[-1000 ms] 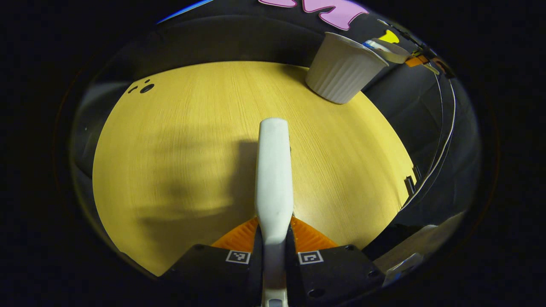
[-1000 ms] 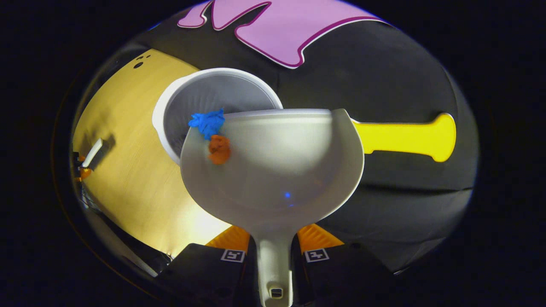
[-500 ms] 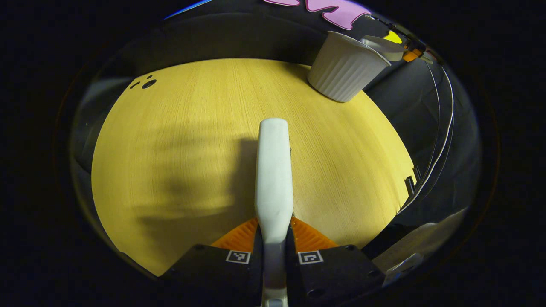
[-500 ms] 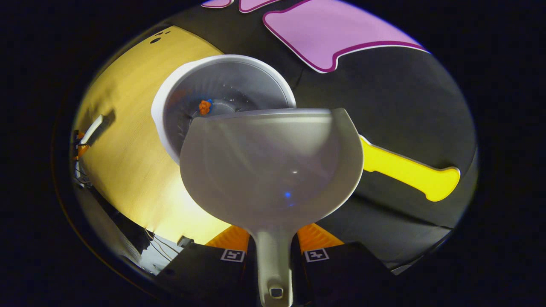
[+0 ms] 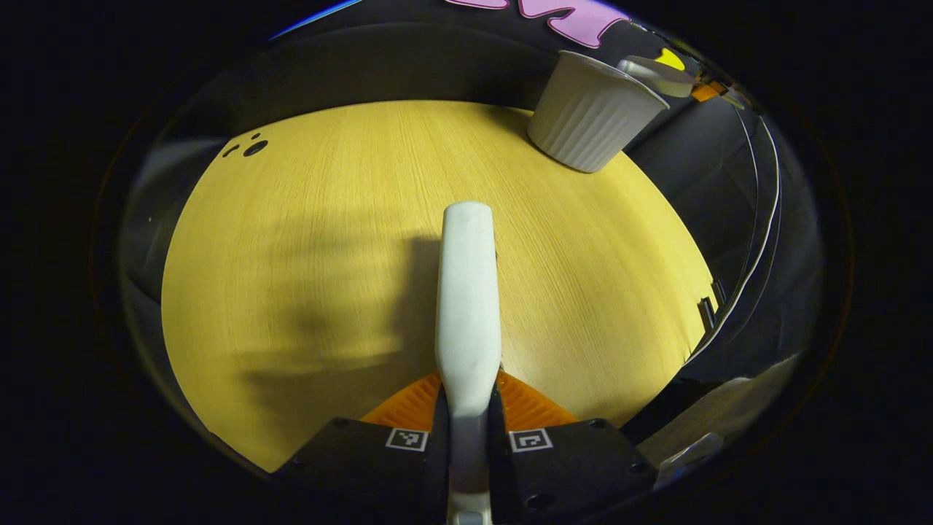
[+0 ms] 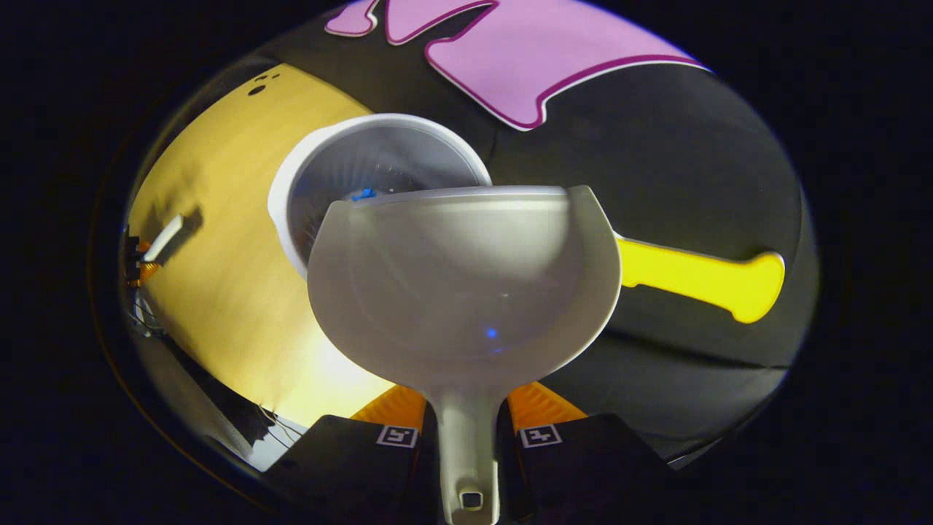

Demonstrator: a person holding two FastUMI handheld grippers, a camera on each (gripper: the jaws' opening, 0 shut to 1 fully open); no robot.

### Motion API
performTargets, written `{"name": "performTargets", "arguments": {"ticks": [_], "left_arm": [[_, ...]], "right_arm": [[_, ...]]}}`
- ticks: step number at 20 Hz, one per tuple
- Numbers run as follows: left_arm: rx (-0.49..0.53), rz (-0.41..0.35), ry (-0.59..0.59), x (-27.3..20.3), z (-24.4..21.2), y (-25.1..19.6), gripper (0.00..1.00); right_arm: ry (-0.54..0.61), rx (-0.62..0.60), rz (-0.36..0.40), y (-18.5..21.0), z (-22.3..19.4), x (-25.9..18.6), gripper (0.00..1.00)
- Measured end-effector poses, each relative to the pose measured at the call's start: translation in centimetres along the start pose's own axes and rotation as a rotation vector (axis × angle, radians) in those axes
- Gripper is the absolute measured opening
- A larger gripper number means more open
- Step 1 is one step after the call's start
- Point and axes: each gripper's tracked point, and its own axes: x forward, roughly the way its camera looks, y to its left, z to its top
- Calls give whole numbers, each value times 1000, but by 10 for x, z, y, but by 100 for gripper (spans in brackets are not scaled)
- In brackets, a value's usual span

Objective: Pick up the small broom and dustpan from the desktop, sweep the trash into the dustpan with the broom, and then empty the trash into the garbage bin.

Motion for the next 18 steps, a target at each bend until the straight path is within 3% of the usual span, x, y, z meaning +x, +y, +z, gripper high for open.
{"name": "performTargets", "arguments": {"ticks": [5,10,13,18], "left_arm": [[-1,34,-4,-2,0,2,26],[1,75,-9,-4,0,5,25],[0,91,-14,-5,1,6,25],[32,135,-23,-7,4,11,27]], "right_arm": [[-174,175,91,19,-18,-35,36],[-317,269,198,70,-46,-73,36],[-357,284,257,120,-67,-86,38],[-339,270,343,202,-105,-78,33]]}}
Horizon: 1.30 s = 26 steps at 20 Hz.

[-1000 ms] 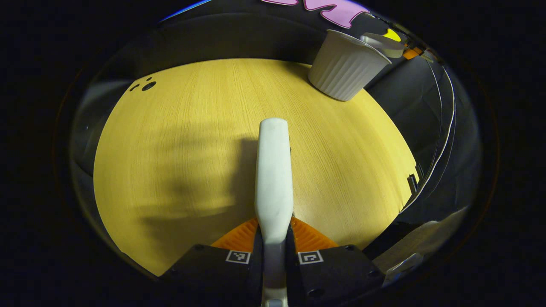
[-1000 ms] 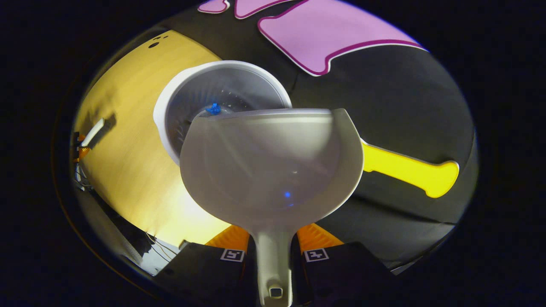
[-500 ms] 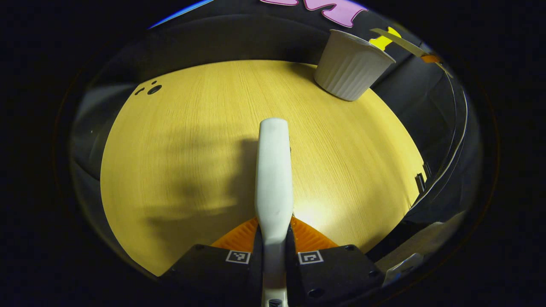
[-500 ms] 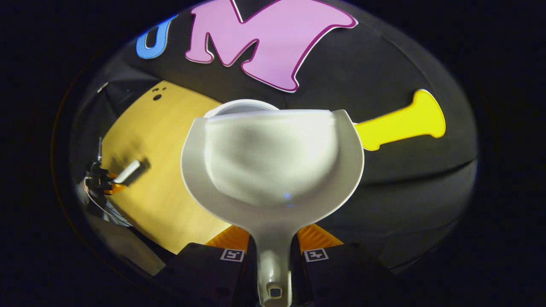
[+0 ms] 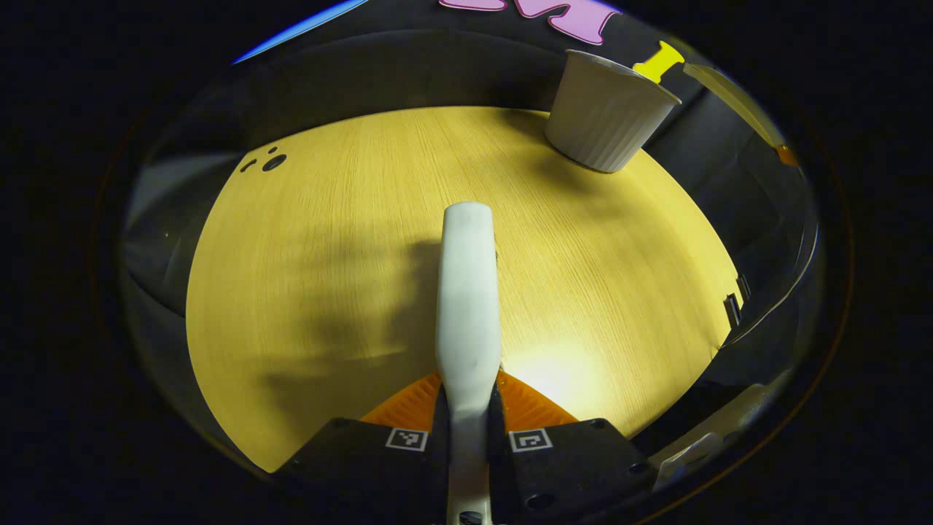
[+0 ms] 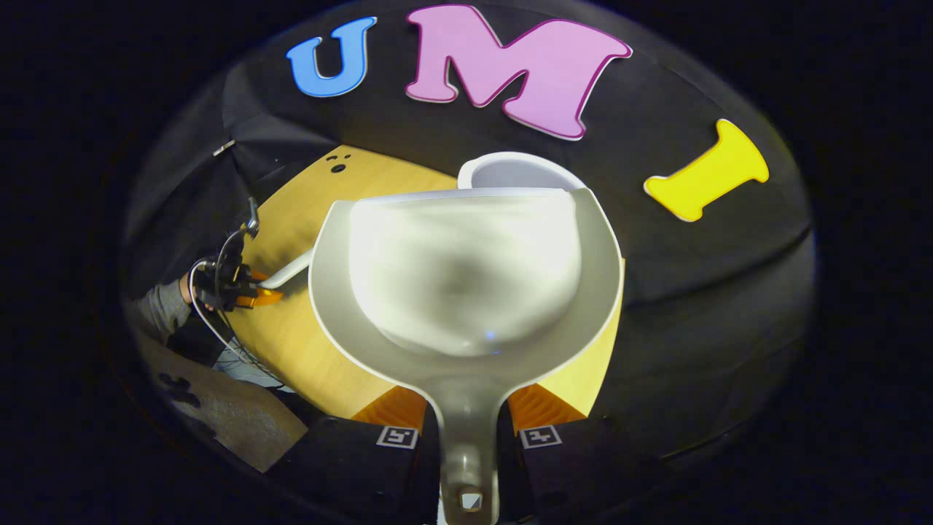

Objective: Pick up the small broom and dustpan from the desktop, sweep the trash into the dustpan with the broom, and then empty the trash into the garbage bin.

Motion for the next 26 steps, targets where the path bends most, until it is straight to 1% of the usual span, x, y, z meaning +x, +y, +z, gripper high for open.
{"name": "performTargets", "arguments": {"ticks": [1,2,5,7,10,11,12,15,17,18,19,21,22,23,25,26], "left_arm": [[4,13,-2,0,1,1,26],[8,25,-3,-1,1,2,26],[8,51,-8,0,1,3,27],[8,67,-10,2,1,4,26],[42,97,1,2,-2,8,26],[57,102,5,4,-3,8,26],[68,109,11,5,-5,8,27],[85,125,27,12,-10,8,26],[93,135,33,19,-10,9,27],[98,138,30,22,-9,9,24],[105,140,27,23,-7,11,26],[122,143,25,26,-3,13,25],[132,144,26,27,-1,12,27],[143,145,29,28,-1,10,25],[164,148,40,31,-4,13,27],[171,149,44,32,-5,13,26]], "right_arm": [[15,1,17,14,-14,6,38],[28,-3,26,25,-28,15,36],[68,-2,29,52,-65,44,35],[98,-4,27,68,-88,71,36],[140,12,31,87,-118,116,35],[154,28,34,94,-127,128,38],[159,50,38,100,-132,140,36],[164,110,38,113,-140,170,35],[171,108,14,114,-146,184,35],[177,100,10,114,-150,189,36],[182,96,12,117,-153,192,36],[180,91,30,123,-157,197,35],[177,93,38,125,-157,199,33],[177,97,46,128,-158,203,38],[187,107,63,132,-159,208,39],[185,112,74,133,-157,210,40]]}}
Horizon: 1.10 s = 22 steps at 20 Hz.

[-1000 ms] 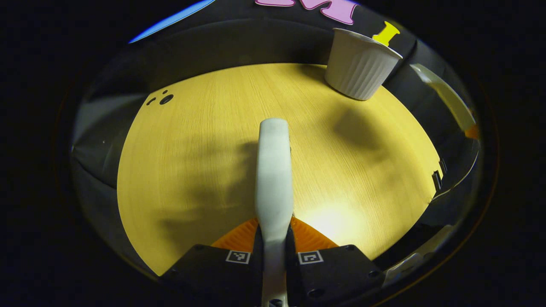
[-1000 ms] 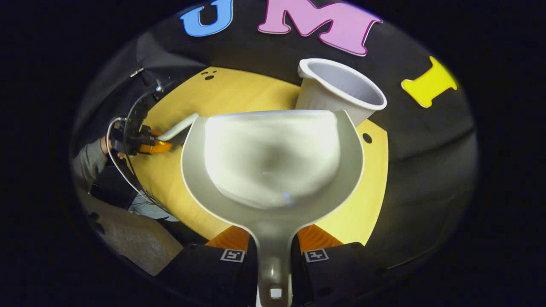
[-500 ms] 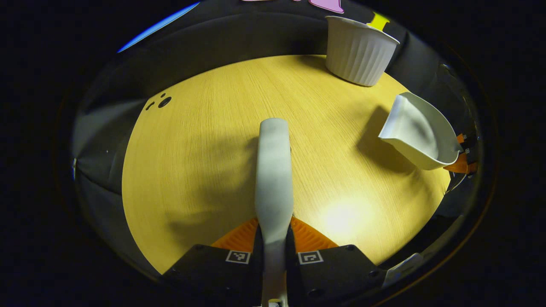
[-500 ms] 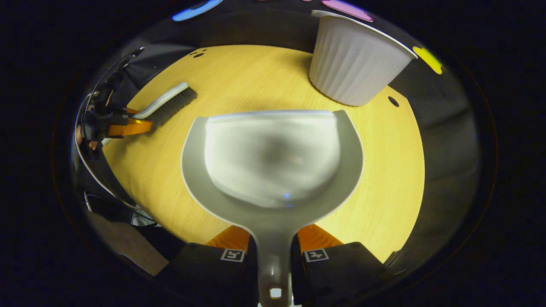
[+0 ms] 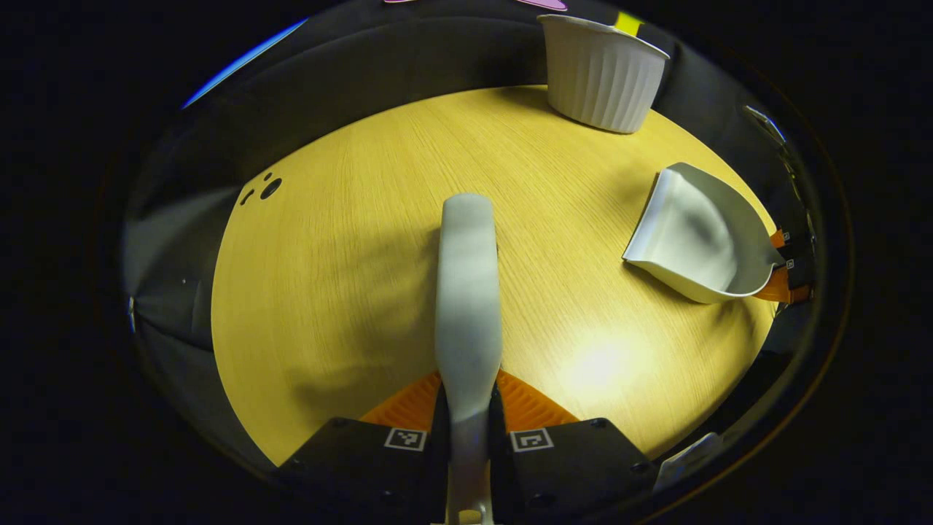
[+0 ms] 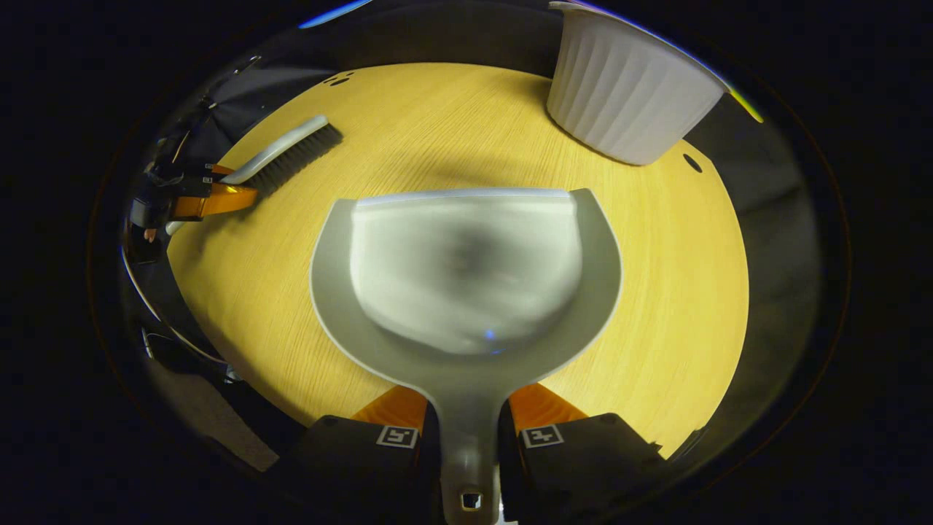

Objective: Pick up the small broom and dustpan from the desktop, sweep the trash into the dustpan with the broom, and then empty the trash into the garbage bin.

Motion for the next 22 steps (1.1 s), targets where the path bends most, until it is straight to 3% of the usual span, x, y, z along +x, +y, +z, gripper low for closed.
{"name": "performTargets", "arguments": {"ticks": [1,7,9,10,11,13,14,15,17,19,22], "left_arm": [[3,0,2,1,-1,0,26],[19,2,4,2,-1,2,29],[32,16,-2,-3,-2,5,27],[37,23,-6,-5,-1,6,34],[39,27,-11,-11,-3,6,27],[42,36,-29,-22,-2,6,32],[45,43,-41,-28,0,5,39],[47,52,-55,-36,1,5,39],[44,72,-87,-52,5,6,28],[16,85,-144,-69,14,5,34],[-45,75,-271,-101,40,-6,34]], "right_arm": [[-4,5,11,-1,0,1,37],[-2,-17,33,-2,-6,4,41],[-6,-9,43,0,-6,-2,41],[-10,-8,46,1,-5,-6,42],[-19,-15,49,0,-5,-13,42],[-47,-28,55,0,-3,-32,39],[-63,-31,56,0,-1,-41,49],[-84,-32,67,2,2,-51,45],[-131,-22,77,4,9,-71,45],[-196,-16,79,6,23,-90,44],[-329,-16,111,16,56,-128,44]]}}
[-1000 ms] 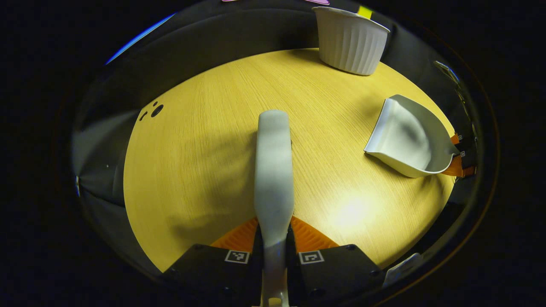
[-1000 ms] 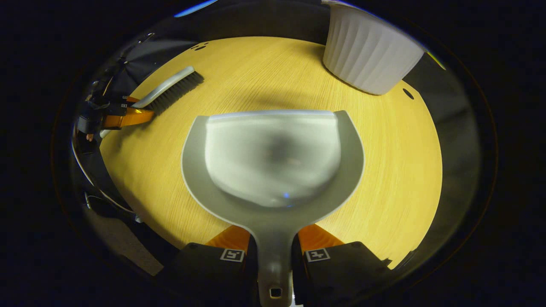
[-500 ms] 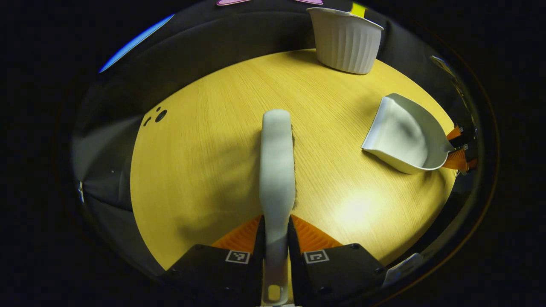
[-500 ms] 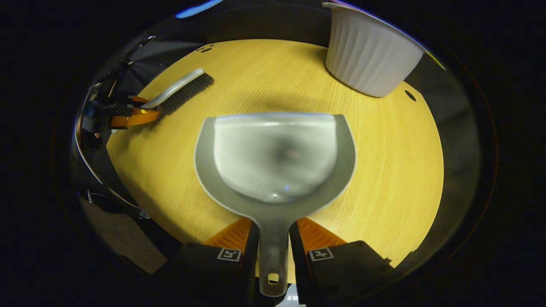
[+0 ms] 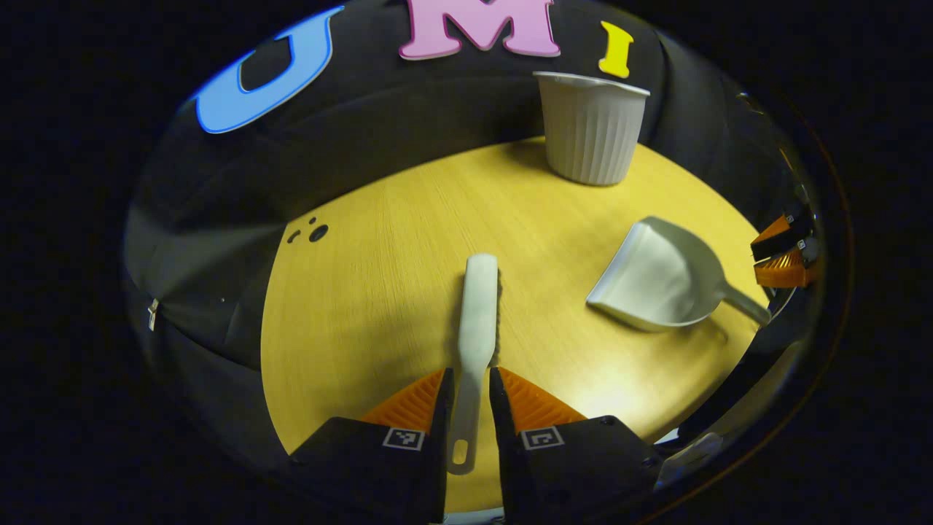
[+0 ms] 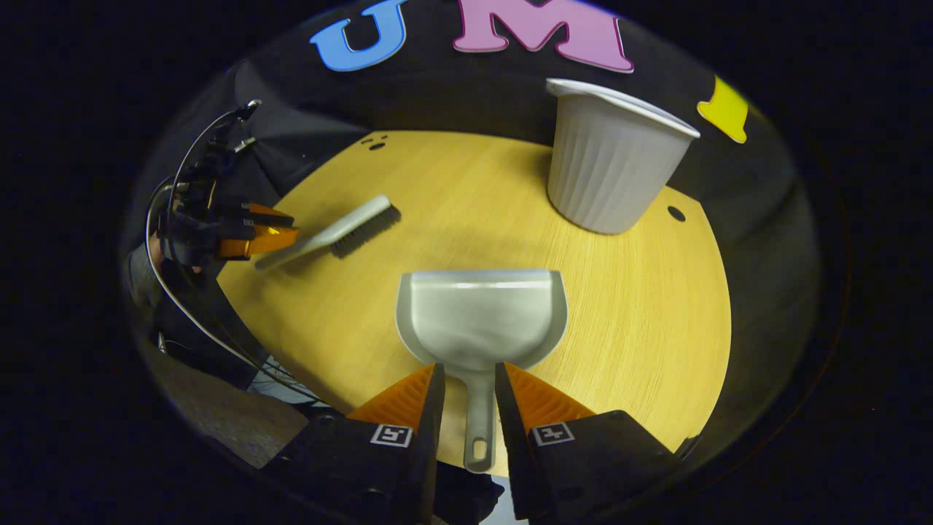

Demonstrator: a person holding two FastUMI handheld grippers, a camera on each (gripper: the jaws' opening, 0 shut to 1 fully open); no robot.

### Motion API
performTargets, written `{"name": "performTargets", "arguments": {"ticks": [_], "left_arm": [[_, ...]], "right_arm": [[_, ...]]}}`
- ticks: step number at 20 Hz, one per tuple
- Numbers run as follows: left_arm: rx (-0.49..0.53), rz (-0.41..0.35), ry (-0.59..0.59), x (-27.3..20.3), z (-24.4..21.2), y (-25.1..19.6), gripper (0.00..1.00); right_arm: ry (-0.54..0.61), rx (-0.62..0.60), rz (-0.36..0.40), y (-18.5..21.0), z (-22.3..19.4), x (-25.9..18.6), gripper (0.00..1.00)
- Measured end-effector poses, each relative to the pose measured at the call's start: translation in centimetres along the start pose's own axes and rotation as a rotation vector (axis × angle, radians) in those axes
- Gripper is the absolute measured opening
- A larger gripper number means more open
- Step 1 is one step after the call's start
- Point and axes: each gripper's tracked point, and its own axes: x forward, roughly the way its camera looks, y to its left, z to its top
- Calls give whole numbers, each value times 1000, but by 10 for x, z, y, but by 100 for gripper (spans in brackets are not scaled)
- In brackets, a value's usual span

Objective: Pick up the small broom and dustpan from the desktop, sweep the trash into the dustpan with the broom, and then empty the trash into the garbage bin.

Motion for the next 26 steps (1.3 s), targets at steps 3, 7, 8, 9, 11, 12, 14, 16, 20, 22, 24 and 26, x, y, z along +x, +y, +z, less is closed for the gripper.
{"name": "performTargets", "arguments": {"ticks": [3,7,8,9,11,12,14,16,20,22,24,26], "left_arm": [[-46,-6,-160,-31,44,-6,33],[-118,-12,-329,-67,88,-9,33],[-131,-12,-368,-76,98,-9,33],[-139,-15,-403,-83,105,-9,33],[-150,-25,-447,-92,109,-8,34],[-154,-25,-462,-98,111,-7,34],[-152,-27,-487,-107,112,-6,33],[-159,-30,-488,-107,109,-6,33],[-184,-32,-482,-104,106,-2,33],[-181,-30,-482,-106,105,-1,34],[-173,-35,-484,-105,106,-2,34],[-170,-37,-482,-104,106,-1,34]], "right_arm": [[-131,18,56,20,43,-18,37],[-295,-10,10,23,89,-42,28],[-338,-26,-8,22,99,-49,27],[-380,-40,-28,21,105,-52,31],[-446,-55,-55,22,120,-63,31],[-471,-60,-63,23,126,-68,31],[-509,-59,-73,23,133,-71,32],[-527,-45,-78,24,138,-76,32],[-526,-34,-89,24,136,-81,34],[-524,-33,-94,24,137,-79,34],[-522,-29,-93,25,137,-79,34],[-516,-30,-96,25,137,-78,34]]}}
